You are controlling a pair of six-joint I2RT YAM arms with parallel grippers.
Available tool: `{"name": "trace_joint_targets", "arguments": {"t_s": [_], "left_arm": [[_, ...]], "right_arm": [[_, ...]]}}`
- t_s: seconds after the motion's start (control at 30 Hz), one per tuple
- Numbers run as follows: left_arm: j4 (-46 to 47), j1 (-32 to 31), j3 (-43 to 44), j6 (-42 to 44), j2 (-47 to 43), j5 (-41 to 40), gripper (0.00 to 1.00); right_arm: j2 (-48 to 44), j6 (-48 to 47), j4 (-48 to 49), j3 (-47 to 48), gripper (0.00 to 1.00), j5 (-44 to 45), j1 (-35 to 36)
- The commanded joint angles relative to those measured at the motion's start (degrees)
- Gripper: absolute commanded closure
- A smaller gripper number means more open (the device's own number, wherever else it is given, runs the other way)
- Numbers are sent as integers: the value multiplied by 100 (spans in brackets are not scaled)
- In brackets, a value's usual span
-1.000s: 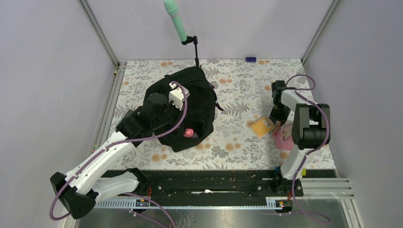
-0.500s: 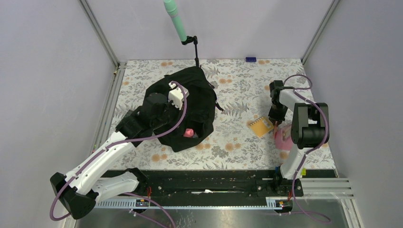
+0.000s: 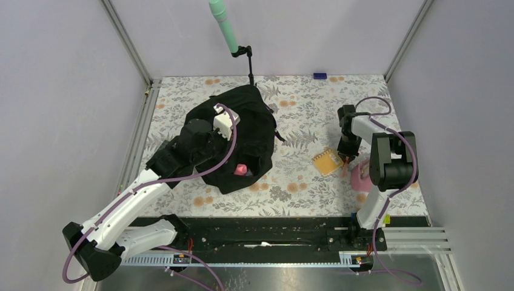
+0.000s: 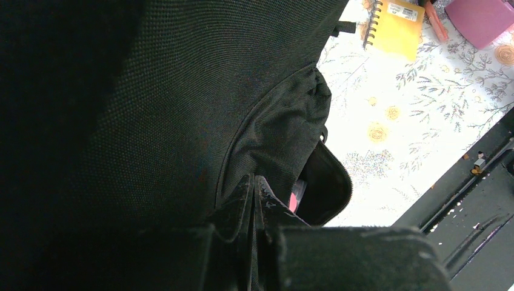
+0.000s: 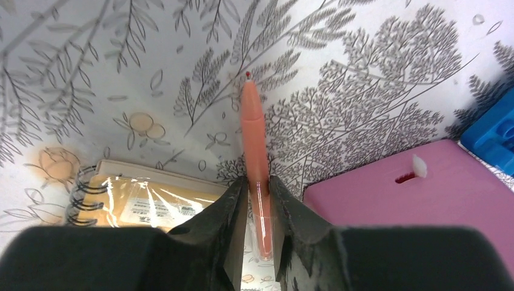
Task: Pack the student bag
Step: Pick up the stationery from the center of the board.
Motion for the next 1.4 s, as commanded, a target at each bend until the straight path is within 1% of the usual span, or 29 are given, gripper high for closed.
{"name": "trace_joint_targets", "arguments": {"t_s": [0.0,0.17,0.23,0.33,0.43,0.67,0.8,0.97,1.07,1.2,1.37], "left_arm": [[382,55,117,-32,-131,-117,100],[387,56,109,-33,-137,-111,100],[395,53,105,-36,-137,-107,100],[396,56,111,-28,-136,-115,100],[396,56,105,-36,-137,-106,100],[414,64,103,-54,-144,-41,100],[418,60,94,-54,-158,-30,100],[430,62,85,-54,-163,-27,100],[431,57,85,-62,-173,-16,100],[431,62,85,-57,-186,-24,100],[431,63,68,-54,-223,-68,100]], "right_arm": [[-357,57,-170,-305,73,-139,244],[-622,151,-215,-669,73,94,548],[-778,161,-257,-726,73,-4,585],[-944,261,-240,-866,73,-415,616],[-1136,466,-144,-1080,73,-497,825],[-1434,1081,173,-1549,72,-133,1349],[-1588,1307,221,-1696,71,119,1580],[-1754,1644,294,-1938,67,245,1915],[-1778,1672,297,-1965,67,324,1986],[-1745,1600,302,-1931,70,316,2000],[-1749,1534,314,-1930,83,313,1996]]}}
